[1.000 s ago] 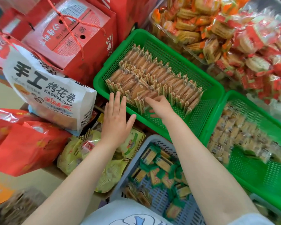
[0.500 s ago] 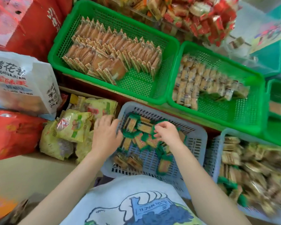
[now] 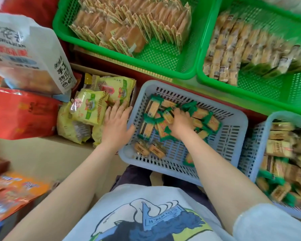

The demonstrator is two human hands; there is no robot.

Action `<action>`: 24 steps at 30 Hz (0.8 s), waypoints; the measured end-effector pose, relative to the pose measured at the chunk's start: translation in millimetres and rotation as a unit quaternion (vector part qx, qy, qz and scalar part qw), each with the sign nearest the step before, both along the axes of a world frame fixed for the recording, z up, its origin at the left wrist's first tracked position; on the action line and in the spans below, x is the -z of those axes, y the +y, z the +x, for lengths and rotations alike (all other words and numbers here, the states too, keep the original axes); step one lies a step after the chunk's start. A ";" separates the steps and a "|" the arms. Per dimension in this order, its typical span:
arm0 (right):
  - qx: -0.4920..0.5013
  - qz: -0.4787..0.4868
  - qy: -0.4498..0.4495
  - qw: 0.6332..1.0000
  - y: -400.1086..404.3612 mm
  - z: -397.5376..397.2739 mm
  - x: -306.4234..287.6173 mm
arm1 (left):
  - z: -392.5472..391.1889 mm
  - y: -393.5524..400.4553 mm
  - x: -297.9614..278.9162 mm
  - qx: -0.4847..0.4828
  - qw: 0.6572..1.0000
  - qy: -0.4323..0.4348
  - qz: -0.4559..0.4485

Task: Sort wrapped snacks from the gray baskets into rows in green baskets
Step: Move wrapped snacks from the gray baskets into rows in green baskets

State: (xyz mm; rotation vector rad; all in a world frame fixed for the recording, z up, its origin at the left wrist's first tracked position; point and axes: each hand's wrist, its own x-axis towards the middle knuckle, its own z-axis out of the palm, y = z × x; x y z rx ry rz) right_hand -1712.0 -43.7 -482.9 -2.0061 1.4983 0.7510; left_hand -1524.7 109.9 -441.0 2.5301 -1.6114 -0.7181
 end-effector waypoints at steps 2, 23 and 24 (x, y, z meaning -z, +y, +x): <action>0.065 0.032 -0.032 0.997 3.3 -6.0 -12.8 | -2.6 -2.6 -3.3 -0.009 1.000 0.002 0.013; 0.148 -0.024 -0.105 0.983 48.3 -63.7 27.2 | -68.2 4.2 24.6 -0.415 0.692 0.583 0.092; 0.146 -0.031 -0.094 0.984 51.2 -62.5 28.1 | -68.1 5.5 26.0 -0.415 0.695 0.579 0.094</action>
